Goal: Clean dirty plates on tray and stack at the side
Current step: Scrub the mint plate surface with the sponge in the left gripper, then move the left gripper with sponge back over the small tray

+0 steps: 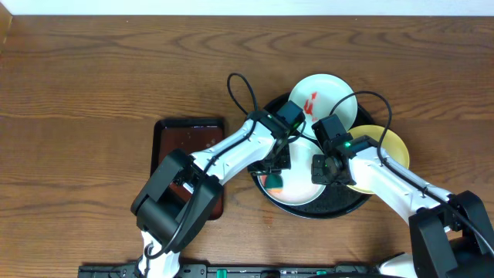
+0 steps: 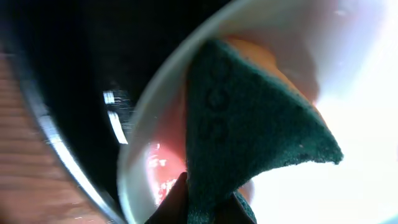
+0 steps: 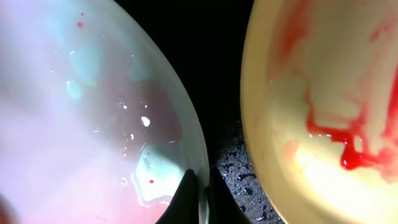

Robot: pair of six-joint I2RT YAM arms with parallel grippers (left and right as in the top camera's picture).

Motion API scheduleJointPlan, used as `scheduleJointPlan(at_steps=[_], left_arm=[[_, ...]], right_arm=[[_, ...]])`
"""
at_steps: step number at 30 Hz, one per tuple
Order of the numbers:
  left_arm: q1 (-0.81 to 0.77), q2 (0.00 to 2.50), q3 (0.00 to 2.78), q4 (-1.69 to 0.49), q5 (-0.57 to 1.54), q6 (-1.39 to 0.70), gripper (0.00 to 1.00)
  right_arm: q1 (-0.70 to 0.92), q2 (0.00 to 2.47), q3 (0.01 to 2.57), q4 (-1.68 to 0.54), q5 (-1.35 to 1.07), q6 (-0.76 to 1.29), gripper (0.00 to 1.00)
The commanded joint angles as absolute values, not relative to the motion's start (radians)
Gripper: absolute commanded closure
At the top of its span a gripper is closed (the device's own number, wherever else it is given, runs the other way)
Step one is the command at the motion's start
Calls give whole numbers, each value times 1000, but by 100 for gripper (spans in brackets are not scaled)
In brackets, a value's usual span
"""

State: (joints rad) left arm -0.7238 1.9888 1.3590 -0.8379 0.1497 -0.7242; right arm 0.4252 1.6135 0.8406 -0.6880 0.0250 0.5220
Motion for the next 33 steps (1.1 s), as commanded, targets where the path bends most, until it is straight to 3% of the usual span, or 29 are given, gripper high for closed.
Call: scheduleJointPlan(at_steps=[1, 15, 22, 33], left_arm=[[-696, 1977, 1375, -888, -28, -715, 93], [-688, 1663, 1445, -1020, -66, -634, 93], [-572, 1491, 1442, -1182, -168, -620, 92], [-294, 1398, 1243, -1152, -92, -484, 93]], right_arm=[[441, 1629, 827, -698, 26, 508, 99], [440, 1623, 857, -752, 27, 480, 99], [445, 1534, 973, -878, 38, 365, 99], [562, 1361, 1138, -997, 456, 341, 99]])
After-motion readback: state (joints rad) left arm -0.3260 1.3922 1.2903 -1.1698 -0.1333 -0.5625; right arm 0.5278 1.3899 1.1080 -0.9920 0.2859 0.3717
